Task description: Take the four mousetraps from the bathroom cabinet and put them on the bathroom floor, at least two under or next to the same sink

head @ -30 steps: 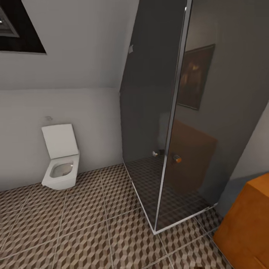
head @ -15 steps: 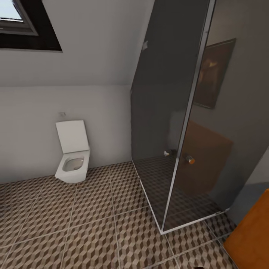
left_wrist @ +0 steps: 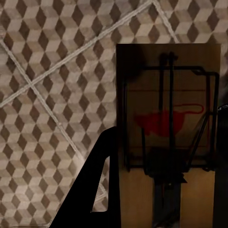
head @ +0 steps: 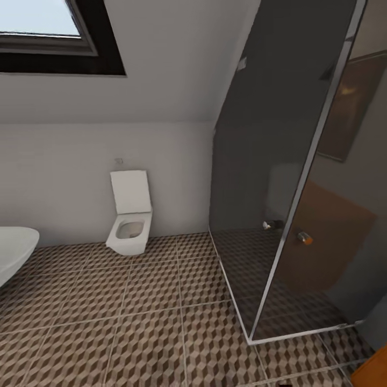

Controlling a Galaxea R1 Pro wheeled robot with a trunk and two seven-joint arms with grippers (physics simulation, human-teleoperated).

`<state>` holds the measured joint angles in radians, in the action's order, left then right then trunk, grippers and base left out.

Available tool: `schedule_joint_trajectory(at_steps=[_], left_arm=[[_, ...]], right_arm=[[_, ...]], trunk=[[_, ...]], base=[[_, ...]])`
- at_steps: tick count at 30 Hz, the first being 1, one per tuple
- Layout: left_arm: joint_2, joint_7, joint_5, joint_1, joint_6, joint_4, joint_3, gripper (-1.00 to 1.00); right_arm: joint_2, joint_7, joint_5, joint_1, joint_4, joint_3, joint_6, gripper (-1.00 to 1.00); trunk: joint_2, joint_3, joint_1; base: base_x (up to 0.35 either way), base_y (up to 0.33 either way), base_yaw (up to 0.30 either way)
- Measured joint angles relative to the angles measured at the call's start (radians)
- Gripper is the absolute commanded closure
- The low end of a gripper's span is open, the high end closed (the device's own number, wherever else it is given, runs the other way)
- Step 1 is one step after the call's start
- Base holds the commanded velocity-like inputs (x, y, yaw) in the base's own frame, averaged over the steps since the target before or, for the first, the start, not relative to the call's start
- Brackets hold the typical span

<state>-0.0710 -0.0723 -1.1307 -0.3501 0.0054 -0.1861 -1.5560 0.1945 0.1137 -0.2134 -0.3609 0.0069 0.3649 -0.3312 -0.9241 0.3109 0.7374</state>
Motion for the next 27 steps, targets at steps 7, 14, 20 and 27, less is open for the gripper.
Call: schedule_joint_trajectory(at_steps=[7, 14, 20, 27], left_arm=[[-0.003, 0.0, -0.001, 0.0, 0.0, 0.003, 0.001, 1.0], [-0.022, -0.004, -0.139, 0.0, 0.0, 0.014, 0.065, 1.0], [-0.03, -0.006, -0.358, 0.0, -0.001, 0.111, 0.132, 1.0], [-0.024, -0.007, -0.406, -0.001, -0.003, 0.136, 0.141, 1.0]], right_arm=[[0.0, 0.0, 0.0, 0.0, 0.0, 0.0, 0.0, 1.0], [0.0, -0.033, -0.006, 0.0, -0.001, 0.0, -0.001, 1.0], [-0.007, -0.119, -0.009, 0.0, -0.001, -0.003, 0.004, 1.0], [-0.061, -0.134, -0.011, 0.0, 0.0, -0.004, 0.036, 1.0]], trunk=[[0.0, 0.0, 0.0], [0.0, 0.0, 0.0], [0.0, 0.0, 0.0], [0.0, 0.0, 0.0]], base=[[0.0, 0.0, 0.287], [0.0, 0.0, 0.286], [0.0, 0.0, 0.125], [0.001, 0.0, 0.006]])
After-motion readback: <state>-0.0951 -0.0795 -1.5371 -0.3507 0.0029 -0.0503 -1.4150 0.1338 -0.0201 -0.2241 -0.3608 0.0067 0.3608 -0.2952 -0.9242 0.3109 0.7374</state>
